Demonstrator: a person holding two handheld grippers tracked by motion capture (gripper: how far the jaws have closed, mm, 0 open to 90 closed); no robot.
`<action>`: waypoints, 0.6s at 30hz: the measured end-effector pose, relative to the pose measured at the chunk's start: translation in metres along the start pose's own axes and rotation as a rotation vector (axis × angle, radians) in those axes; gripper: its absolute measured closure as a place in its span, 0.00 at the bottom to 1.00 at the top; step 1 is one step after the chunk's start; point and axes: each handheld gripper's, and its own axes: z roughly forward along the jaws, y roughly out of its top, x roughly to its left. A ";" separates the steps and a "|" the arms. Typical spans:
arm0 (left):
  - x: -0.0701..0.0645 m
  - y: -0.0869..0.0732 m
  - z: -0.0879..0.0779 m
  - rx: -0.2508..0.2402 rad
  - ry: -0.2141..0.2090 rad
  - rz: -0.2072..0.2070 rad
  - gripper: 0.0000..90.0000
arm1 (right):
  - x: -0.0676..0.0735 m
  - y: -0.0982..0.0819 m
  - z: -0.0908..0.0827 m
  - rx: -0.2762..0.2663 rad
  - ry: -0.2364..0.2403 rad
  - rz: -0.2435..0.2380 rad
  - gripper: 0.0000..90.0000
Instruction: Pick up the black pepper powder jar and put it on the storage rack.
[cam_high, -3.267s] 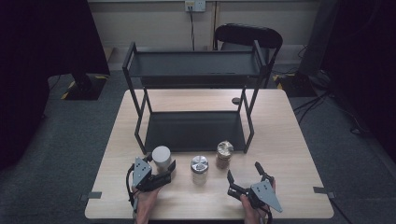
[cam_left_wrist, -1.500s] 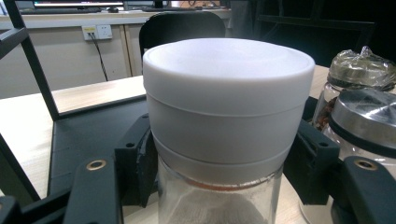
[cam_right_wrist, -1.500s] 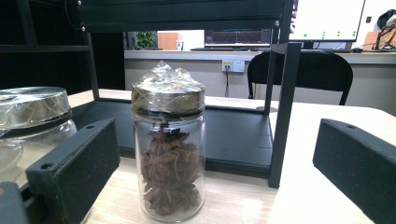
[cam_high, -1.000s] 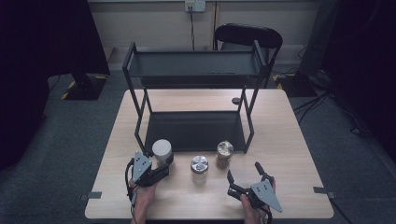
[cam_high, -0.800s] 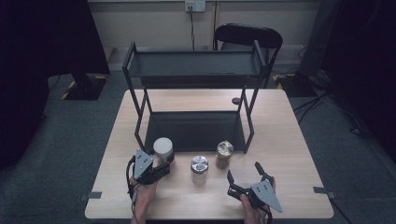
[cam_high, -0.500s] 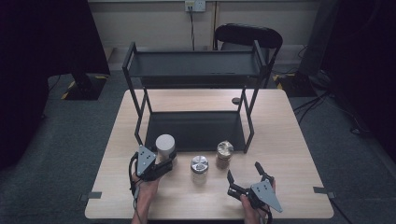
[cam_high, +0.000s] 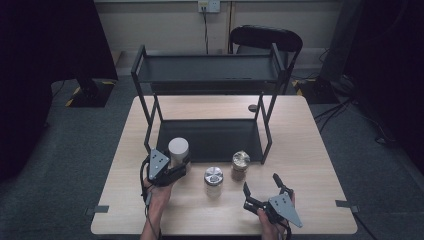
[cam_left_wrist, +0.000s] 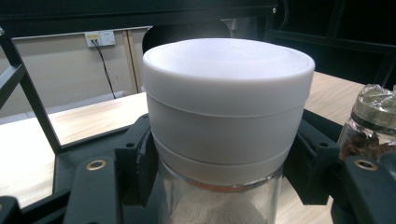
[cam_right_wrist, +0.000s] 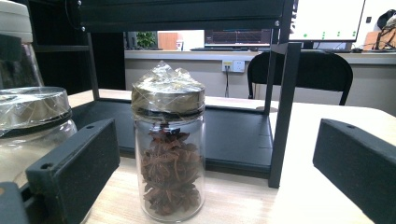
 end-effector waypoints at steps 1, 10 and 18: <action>0.000 0.001 0.001 0.002 0.001 0.002 0.39 | 0.000 0.000 0.000 0.000 0.000 0.000 0.00; 0.006 0.005 0.011 0.004 0.008 -0.002 0.39 | 0.000 0.000 0.000 0.000 0.000 0.000 0.00; 0.012 0.008 0.020 0.004 0.013 -0.013 0.39 | 0.000 0.000 0.000 0.000 0.000 0.000 0.00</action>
